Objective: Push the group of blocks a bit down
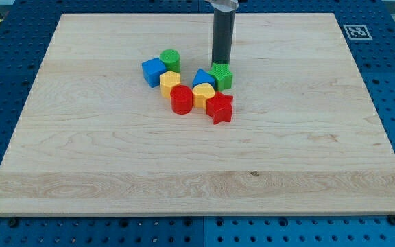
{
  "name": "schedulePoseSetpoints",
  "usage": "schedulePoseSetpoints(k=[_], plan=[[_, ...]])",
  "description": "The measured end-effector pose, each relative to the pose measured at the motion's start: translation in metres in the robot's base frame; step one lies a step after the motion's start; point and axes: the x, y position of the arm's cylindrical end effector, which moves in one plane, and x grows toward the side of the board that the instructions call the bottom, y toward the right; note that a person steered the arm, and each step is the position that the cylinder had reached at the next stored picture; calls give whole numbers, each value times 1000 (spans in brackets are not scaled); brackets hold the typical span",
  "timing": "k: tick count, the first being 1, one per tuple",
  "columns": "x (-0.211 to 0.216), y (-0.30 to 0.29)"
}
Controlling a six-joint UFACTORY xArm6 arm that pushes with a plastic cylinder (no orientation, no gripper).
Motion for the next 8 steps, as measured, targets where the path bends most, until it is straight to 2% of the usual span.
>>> schedulePoseSetpoints(k=[2,3,4,6,7,8], plan=[[23,0],[-23,1],[-50,-36],[-33,-127],[-26,-143],[-11,-128]])
